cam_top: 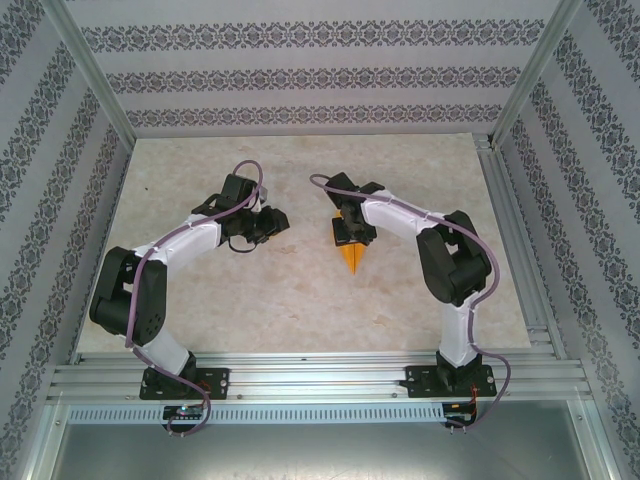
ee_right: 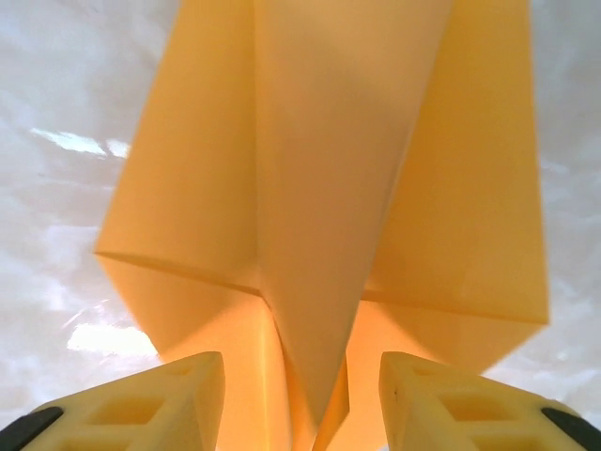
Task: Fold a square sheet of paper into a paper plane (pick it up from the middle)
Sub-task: Move the paper plane to the center of the table, then reset both arms
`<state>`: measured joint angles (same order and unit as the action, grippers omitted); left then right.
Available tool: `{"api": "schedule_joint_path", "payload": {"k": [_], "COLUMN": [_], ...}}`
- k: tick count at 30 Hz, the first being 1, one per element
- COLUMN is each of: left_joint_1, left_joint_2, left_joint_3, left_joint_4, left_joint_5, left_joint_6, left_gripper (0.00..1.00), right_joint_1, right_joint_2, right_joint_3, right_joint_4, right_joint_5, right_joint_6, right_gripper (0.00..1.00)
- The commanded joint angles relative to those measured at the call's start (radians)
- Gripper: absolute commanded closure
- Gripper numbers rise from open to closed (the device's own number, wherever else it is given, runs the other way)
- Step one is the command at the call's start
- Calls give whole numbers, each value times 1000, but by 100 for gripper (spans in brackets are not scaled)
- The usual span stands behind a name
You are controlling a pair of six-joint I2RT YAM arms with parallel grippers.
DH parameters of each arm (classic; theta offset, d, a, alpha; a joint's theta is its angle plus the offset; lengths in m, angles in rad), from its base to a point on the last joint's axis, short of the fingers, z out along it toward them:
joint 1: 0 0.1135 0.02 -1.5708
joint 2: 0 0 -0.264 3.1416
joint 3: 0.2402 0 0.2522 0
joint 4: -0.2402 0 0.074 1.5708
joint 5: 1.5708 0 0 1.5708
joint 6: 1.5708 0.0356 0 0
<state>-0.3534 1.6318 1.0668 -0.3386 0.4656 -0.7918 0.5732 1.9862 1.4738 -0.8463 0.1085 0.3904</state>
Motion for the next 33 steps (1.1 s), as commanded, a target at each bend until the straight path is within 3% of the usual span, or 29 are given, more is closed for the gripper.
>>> {"api": "schedule_joint_path", "payload": {"k": [1,5,7,10,12,13,18,20,24,29,31,33], "left_joint_1": [11,10,11,11,11,11,12,16,41,115,148,181], "left_joint_2": [-1,-24,-55,-140,-229,-268,-495,-553,-603,-522,-473,-412], "left_joint_3": [29,32,31,17,-14,-33,-172,-246,-357,-485,-531,-562], "left_joint_4": [14,11,2,-28,-36,-35,41,109,208,410,490,573], "left_joint_5": [10,-14,-58,-205,-347,-411,-736,-860,-1066,-1101,-1054,-970], "left_joint_6": [4,26,50,97,138,156,293,356,475,679,700,693], "left_gripper": [69,69,69,69,68,66,41,2,0,0,0,0], "right_joint_1": [-1,0,-7,-46,-87,-109,-299,-363,-450,-494,-504,-520], "right_joint_2": [-78,-217,-315,-488,-603,-658,-857,-885,-891,-846,-809,-736], "right_joint_3": [38,37,13,-69,-178,-234,-549,-660,-870,-1046,-1044,-1069], "right_joint_4": [-27,-31,-16,62,159,208,456,555,829,1154,1171,1323], "right_joint_5": [47,117,211,329,401,413,399,384,402,344,323,283], "right_joint_6": [-12,-27,-37,-68,-95,-114,-158,-200,-239,-312,-326,-348], "right_gripper": [52,43,33,20,3,2,2,2,2,2,2,2]}}
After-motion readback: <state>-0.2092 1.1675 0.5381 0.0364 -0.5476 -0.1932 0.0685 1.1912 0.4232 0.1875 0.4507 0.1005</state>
